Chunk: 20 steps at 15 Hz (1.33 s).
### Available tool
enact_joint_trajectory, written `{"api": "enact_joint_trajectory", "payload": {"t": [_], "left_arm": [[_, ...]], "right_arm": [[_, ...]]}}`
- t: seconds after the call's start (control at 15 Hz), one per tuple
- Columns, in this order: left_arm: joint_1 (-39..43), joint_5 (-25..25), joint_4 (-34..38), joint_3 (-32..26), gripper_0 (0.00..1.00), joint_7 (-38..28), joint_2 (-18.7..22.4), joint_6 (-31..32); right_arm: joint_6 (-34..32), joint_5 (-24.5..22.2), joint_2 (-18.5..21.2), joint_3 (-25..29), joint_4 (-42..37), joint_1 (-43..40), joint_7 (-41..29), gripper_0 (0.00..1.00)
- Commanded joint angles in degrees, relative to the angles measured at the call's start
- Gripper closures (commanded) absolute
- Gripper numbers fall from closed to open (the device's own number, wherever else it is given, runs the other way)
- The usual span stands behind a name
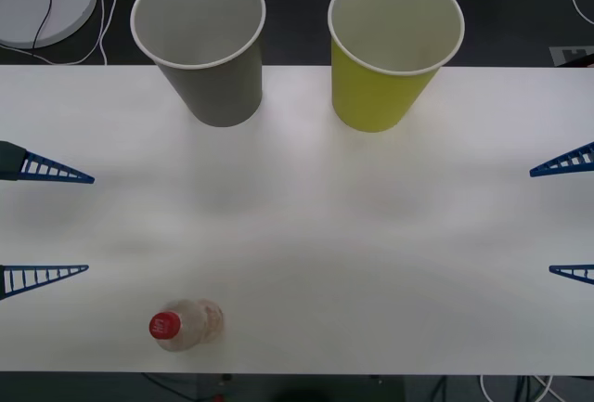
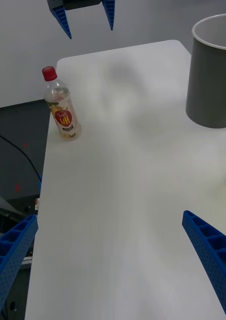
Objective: Put the can into the green bin and the plastic bottle into the gray bin
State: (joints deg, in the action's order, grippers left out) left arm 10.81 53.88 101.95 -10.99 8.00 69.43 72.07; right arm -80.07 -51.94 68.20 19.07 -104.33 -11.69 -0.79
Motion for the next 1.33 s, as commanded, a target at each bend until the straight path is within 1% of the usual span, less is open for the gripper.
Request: {"api": "enact_joint_trajectory", "payload": {"t": [0.07,0.27,0.47,0.53,0.67,0.87,1.07,1.33], "left_arm": [[0.00,0.00,0.00,0.00,0.00,0.00,0.00,0.00],[0.09,0.09,-0.18,0.26,0.00,0.00,0.44,0.09],[0.00,0.44,-0.35,0.44,0.00,0.79,3.87,1.06],[0.09,0.00,-0.70,0.44,0.00,0.88,4.48,1.50],[0.18,-1.85,-2.81,0.53,0.00,1.85,4.48,4.31],[1.23,-3.95,-5.71,0.53,0.00,6.86,4.31,7.56],[5.27,-6.77,-6.42,0.44,0.00,12.22,3.78,7.91],[6.50,-7.29,-11.25,0.53,0.00,18.19,-0.35,11.78]], "right_arm": [[0.00,0.00,0.00,0.00,0.00,0.00,0.00,0.00],[0.00,0.00,0.00,0.00,0.00,0.00,0.00,0.00],[0.00,0.00,0.00,0.00,0.00,0.00,0.00,0.00],[0.00,0.00,0.00,0.00,0.00,0.00,0.00,0.00],[0.00,0.00,0.00,0.00,0.00,0.00,0.00,0.00],[0.00,0.00,0.00,0.00,0.00,0.00,0.00,0.00],[0.00,0.00,0.00,0.00,0.00,0.00,0.00,0.00],[0.00,0.00,0.00,0.00,0.00,0.00,0.00,0.00]]}}
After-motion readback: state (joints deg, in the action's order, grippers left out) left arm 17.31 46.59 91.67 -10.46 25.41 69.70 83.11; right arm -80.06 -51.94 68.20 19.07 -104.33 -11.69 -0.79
